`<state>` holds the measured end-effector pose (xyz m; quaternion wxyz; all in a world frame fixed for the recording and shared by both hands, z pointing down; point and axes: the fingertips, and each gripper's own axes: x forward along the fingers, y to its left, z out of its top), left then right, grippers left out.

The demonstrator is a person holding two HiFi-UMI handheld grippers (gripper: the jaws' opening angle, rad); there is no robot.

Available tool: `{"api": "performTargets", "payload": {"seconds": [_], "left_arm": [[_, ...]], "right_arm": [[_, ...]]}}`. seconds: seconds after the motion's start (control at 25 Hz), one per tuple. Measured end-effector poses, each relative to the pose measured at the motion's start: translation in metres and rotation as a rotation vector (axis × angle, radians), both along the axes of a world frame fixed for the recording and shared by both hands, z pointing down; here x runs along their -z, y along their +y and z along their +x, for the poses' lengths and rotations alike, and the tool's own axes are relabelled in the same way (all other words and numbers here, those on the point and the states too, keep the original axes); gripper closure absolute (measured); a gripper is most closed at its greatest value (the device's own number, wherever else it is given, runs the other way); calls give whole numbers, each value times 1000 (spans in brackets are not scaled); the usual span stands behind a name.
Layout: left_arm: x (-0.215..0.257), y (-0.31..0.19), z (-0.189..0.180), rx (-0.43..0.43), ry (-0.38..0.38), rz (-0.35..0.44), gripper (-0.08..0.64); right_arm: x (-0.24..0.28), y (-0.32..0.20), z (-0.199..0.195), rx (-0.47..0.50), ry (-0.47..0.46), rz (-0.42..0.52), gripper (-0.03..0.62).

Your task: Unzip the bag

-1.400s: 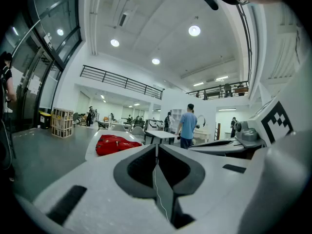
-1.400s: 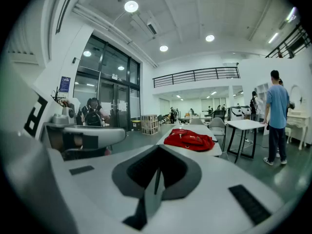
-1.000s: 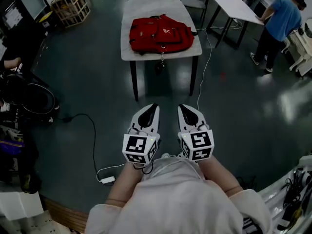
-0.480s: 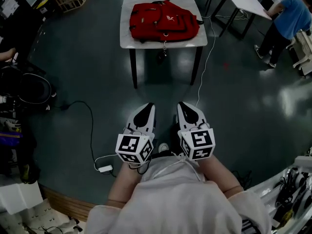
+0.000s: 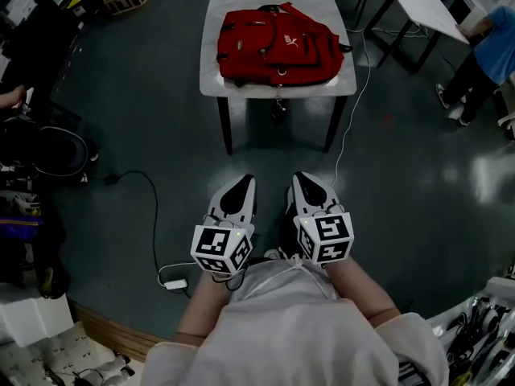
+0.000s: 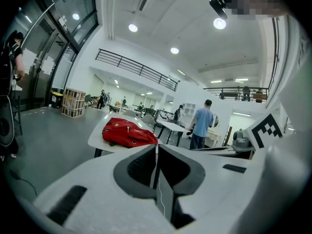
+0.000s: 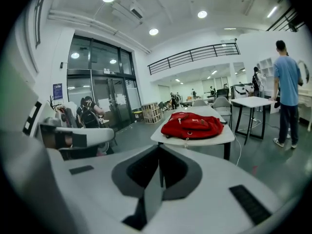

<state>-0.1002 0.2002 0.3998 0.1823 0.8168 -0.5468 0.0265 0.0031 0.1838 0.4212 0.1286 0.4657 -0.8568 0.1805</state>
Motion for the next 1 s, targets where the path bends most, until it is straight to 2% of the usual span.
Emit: {"api": "performTargets", "payload": {"seconds": [0.36, 0.56, 0.76, 1.0], "left_arm": [[-17, -135, 14, 41, -18, -57, 528], [-31, -205, 27, 42, -68, -87, 528], [-45, -246, 28, 58, -119, -116, 528], [-67, -279, 20, 24, -147, -162, 528]], "right_arm": [[-16, -133, 15, 61, 21, -63, 565], [-26, -204, 24, 110, 38, -96, 565], [-39, -248, 20, 155, 56, -135, 565], [-65, -277, 4, 162, 71, -199, 565]]}}
